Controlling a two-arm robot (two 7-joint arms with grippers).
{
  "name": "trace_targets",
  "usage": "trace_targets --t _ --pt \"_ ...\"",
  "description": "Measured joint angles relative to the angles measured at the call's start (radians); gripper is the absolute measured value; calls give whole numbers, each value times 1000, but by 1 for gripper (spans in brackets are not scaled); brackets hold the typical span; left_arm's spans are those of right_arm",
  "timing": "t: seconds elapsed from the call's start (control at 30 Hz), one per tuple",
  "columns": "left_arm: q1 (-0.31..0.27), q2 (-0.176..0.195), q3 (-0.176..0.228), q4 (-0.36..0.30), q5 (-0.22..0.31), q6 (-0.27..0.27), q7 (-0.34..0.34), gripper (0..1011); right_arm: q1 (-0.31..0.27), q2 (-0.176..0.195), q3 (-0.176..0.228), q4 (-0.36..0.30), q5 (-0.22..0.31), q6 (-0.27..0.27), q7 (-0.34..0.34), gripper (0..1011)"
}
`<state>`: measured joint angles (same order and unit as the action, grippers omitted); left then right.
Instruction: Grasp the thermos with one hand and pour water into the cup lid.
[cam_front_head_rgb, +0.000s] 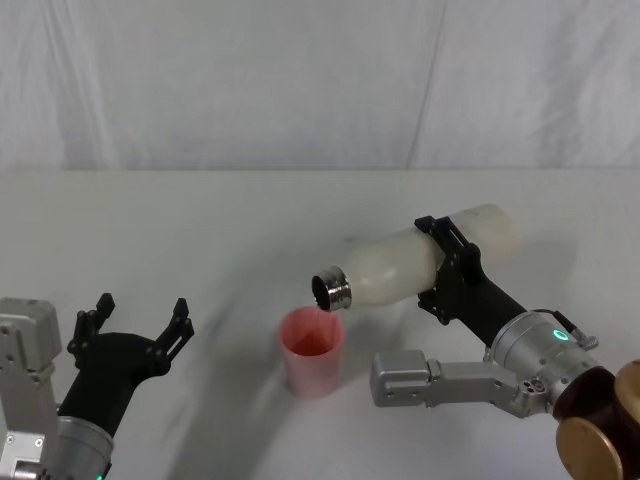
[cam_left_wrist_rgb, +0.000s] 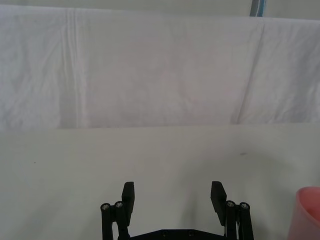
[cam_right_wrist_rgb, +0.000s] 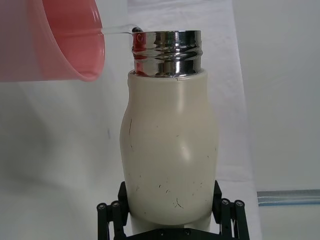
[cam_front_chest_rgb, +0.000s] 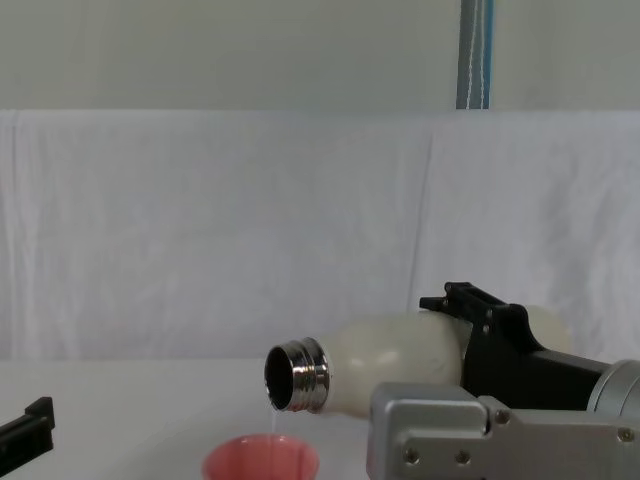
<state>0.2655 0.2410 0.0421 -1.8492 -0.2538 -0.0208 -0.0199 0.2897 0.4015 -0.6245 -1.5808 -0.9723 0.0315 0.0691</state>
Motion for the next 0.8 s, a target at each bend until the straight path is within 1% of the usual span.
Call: trace_targets --t 0.8 --pt "0 0 0 0 0 0 0 1001 -3 2 1 -1 0 1 0 952"
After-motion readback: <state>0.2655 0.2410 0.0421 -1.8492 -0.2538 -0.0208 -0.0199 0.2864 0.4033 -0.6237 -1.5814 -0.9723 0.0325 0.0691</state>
